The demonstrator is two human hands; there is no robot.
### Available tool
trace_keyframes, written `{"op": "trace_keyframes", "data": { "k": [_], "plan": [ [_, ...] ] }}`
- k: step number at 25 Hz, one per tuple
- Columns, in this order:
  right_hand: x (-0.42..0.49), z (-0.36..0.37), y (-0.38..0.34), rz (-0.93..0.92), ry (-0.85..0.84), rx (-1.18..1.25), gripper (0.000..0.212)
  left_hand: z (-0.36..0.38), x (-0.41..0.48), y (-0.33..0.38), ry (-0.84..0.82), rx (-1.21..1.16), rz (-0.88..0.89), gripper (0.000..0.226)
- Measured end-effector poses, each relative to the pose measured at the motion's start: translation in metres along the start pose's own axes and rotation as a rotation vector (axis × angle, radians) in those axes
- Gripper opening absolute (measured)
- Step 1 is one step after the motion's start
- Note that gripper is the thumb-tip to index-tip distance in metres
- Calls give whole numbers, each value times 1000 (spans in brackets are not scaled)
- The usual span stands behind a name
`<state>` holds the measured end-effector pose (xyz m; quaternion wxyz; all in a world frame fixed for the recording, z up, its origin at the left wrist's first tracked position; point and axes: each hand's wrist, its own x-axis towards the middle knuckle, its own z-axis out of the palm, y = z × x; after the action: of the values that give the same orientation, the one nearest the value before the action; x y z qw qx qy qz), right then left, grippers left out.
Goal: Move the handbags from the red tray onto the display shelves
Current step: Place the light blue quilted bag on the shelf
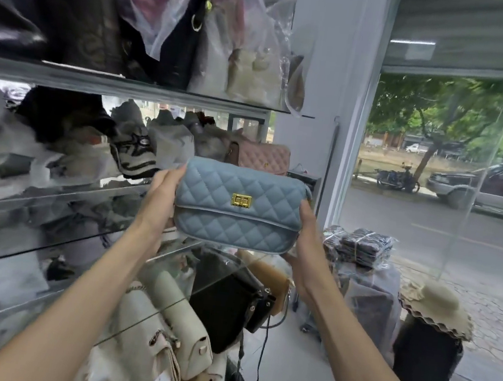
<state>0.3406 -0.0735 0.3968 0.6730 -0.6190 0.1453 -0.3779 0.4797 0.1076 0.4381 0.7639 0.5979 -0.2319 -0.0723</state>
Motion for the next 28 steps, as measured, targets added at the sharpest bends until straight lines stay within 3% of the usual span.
{"op": "trace_keyframes", "data": {
  "k": [2, 5, 10, 13, 19, 23, 25, 28],
  "plan": [
    [16, 13, 0, -15, -30, -27, 72, -7, 12, 5, 31, 0, 13, 29],
    [45, 30, 1, -53, -103, -32, 53, -17, 36, 6, 86, 25, 44, 23],
    [95, 43, 8, -25, -186, -14, 50, -14, 65, 2, 194, 13, 71, 43],
    [131, 44, 10, -25, -227, 11, 45, -4, 86, -6, 278, 10, 84, 44],
    [203, 58, 21, -31, -346, 25, 75, 15, 120, -12, 404, 41, 118, 43],
    [237, 65, 34, -47, -431, 58, 45, 21, 137, -27, 470, 89, 127, 41],
    [250, 68, 43, 4, -450, 77, 42, 22, 140, -32, 495, 97, 122, 39],
    [260, 77, 57, 64, -502, 89, 65, 20, 141, -38, 544, 111, 110, 35]
  ]
}}
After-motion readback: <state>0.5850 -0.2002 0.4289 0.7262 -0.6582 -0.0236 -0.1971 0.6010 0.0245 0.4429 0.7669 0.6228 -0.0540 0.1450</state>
